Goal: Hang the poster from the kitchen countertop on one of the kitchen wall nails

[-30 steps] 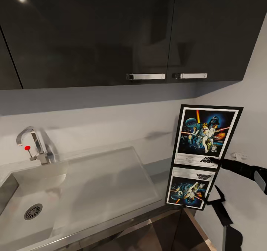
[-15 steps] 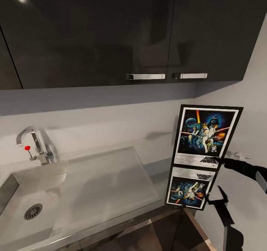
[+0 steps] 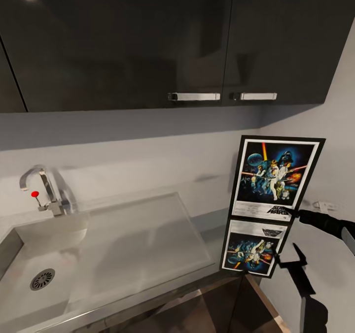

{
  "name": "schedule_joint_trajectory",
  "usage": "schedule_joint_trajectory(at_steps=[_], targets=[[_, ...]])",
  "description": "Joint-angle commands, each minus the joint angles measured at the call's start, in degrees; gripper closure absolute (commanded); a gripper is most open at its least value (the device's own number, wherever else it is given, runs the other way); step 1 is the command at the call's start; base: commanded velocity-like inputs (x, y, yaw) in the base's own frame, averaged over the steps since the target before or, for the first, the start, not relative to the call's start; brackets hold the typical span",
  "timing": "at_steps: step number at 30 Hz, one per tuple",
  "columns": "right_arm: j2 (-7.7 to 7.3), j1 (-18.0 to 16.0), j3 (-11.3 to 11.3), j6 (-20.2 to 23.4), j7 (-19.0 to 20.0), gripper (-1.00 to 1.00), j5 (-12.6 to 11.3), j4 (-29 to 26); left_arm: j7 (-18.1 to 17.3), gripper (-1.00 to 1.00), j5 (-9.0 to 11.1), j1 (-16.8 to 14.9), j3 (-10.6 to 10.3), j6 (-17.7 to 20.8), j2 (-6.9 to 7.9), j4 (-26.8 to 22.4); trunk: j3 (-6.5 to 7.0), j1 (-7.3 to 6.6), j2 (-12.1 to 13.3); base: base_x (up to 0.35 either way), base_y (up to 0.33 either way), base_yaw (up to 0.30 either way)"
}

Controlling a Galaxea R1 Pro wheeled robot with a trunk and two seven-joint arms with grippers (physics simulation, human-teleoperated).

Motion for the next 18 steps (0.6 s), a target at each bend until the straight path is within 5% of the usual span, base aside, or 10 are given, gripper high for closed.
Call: schedule_joint_trajectory(at_steps=[1, 6, 9, 12, 18], targets=[[-0.03, -0.09, -0.52, 0.44, 0.33, -1.0, 0.42, -0.08, 0.1, -1.0, 0.6, 0.02, -0.01, -0.1, -0.03, -0.13, -0.25, 0.24, -0.47, 0.0, 0.0, 0.0], [-1.35, -0.14, -0.55, 0.56, 0.68, -1.0, 0.36, 0.03, 0.1, -1.0, 0.6, 0.02, -0.01, -0.1, -0.01, -0.13, -1.15, 1.33, -2.47, 0.0, 0.0, 0.0], [-4.81, -0.15, -0.56, 1.02, 3.8, -1.0, -2.49, 0.88, 0.1, -1.0, 0.65, 0.02, -0.01, -0.1, 0.0, -0.13, -1.69, 1.99, -3.68, 0.0, 0.0, 0.0], [-7.71, -0.16, -0.51, 1.38, 6.93, -1.0, -8.28, 2.31, 0.08, -1.0, 0.63, 0.02, -0.01, -0.1, 0.05, -0.13, -2.23, 2.65, -4.88, 0.0, 0.0, 0.0], [-8.1, -0.16, -0.48, 1.4, 9.08, -1.0, -11.02, 2.68, -0.06, -1.0, 0.68, 0.02, 0.11, -0.02, 0.08, -0.06, -3.3, 3.97, -7.29, 0.0, 0.0, 0.0]])
